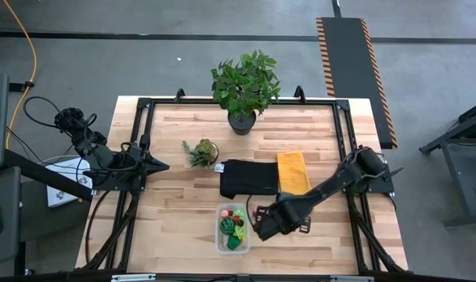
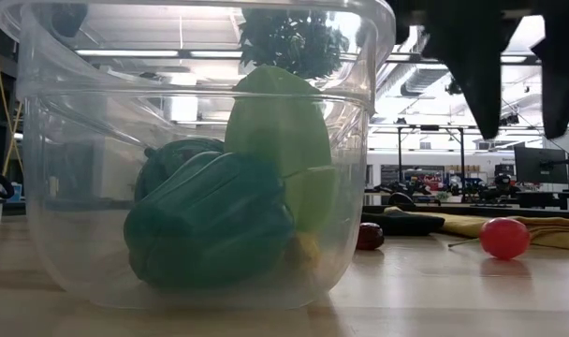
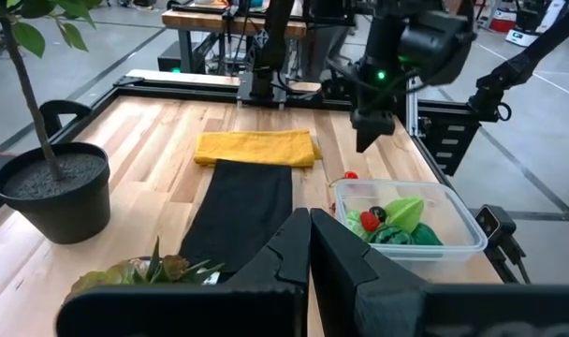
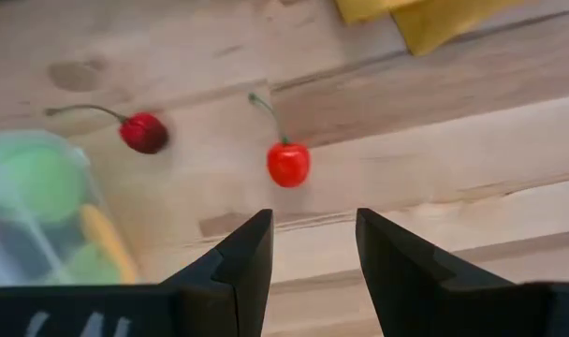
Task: Pick and placing Produce into tupperware
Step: Put the right red cherry into the bin
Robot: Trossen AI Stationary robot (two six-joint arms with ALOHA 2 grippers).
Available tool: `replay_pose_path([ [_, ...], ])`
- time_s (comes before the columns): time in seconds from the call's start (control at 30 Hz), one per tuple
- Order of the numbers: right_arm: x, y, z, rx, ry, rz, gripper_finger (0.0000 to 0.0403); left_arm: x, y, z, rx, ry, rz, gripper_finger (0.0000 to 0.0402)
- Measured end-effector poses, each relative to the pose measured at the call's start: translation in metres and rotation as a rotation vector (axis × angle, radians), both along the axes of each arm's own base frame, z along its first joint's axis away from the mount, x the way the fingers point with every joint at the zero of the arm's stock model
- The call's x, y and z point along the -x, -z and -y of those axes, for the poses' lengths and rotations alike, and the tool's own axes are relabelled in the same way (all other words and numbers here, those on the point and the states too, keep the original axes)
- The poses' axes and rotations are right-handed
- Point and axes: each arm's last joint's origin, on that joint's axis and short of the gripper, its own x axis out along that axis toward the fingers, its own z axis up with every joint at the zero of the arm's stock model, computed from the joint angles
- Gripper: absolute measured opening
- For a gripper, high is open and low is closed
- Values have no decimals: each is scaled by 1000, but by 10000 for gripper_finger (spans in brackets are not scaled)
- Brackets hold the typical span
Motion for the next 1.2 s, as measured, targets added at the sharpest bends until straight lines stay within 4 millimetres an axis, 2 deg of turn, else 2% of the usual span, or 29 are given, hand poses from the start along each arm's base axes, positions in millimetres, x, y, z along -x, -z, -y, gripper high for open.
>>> replay_pose_path([
  [0.3,-9,22,-3,18,-18,-31,145,0,0,0,3,-1,1,1],
  [0.47,-14,27,3,14,-17,-23,145,0,0,0,19,-6,1,1],
  [0.67,-13,46,11,-46,-26,-45,145,0,0,0,21,-6,2,1],
  [1.03,-14,64,10,-112,-32,14,145,0,0,0,20,-7,0,1],
  [1.2,-13,64,11,-104,-28,9,145,0,0,0,20,-7,0,1],
])
